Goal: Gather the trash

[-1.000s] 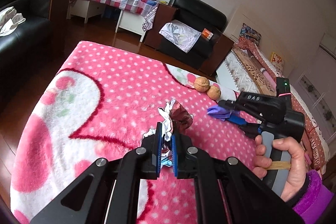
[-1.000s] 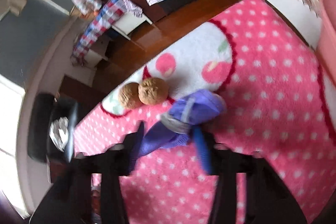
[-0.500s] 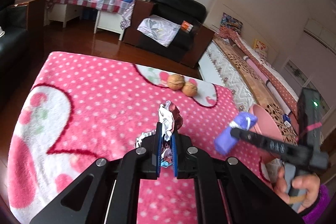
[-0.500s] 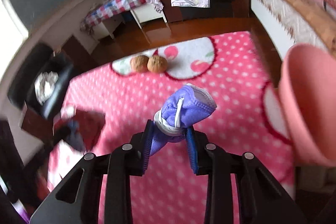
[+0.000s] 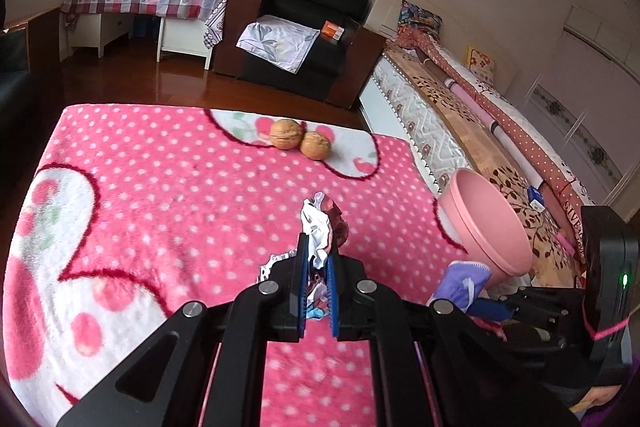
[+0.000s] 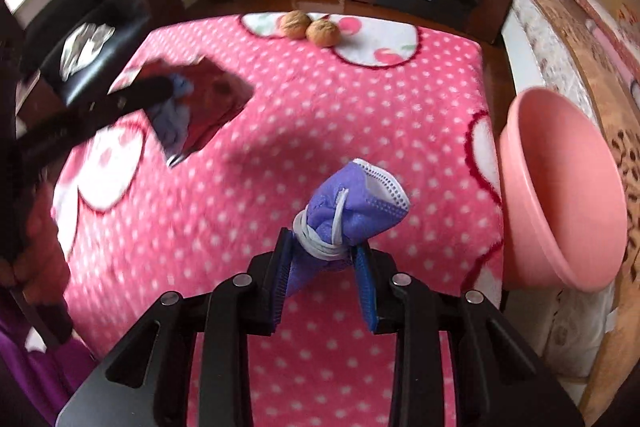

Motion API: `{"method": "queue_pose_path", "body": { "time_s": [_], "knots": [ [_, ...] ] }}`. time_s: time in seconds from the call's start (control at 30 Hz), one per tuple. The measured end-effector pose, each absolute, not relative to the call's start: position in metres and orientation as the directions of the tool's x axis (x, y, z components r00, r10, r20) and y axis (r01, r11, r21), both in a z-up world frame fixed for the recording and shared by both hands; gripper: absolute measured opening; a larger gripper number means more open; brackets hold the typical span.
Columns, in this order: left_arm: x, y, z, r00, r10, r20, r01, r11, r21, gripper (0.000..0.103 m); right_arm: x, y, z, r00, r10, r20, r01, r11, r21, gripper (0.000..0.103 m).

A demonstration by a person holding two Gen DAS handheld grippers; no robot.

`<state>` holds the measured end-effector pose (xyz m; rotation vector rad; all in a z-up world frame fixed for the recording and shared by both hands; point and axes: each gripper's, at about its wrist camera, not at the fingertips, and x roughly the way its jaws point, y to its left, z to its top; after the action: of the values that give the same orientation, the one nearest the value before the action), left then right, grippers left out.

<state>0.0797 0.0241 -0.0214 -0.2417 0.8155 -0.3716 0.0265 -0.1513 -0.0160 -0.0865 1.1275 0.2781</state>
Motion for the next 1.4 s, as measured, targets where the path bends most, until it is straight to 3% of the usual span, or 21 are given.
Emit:
{"method": "queue_pose_path", "body": {
  "time_s": [0.17,0.57,0.9,1.4],
  "knots": [
    [0.075,0.011,-0.024,0.611,-0.413,-0.675,0.21,0.907,-0.365,0.007,0.009,-0.148,-0.015,0.39,0.176,-0.904,-0.355,0.934,0.028,0.031],
    [0.068,-0.028,-0.025,0.603,-0.339,-0.722,0.154,0.937,-0.312,0.007,-0.008,-0.171,-0.027,0.375,0.282,-0.883,-0.434,0.895,0.102,0.031],
    [0.062,-0.054,-0.015,0.613,-0.266,-0.744,0.121,0.962,-0.244,0.007,-0.014,-0.191,-0.033,0.365,0.387,-0.847,-0.459,0.866,0.198,0.031],
    [0.052,-0.081,0.001,0.628,-0.267,-0.731,0.17,0.964,-0.206,0.007,-0.019,-0.221,-0.014,0.441,0.49,-0.752,-0.425,0.852,0.305,0.031]
  ]
}}
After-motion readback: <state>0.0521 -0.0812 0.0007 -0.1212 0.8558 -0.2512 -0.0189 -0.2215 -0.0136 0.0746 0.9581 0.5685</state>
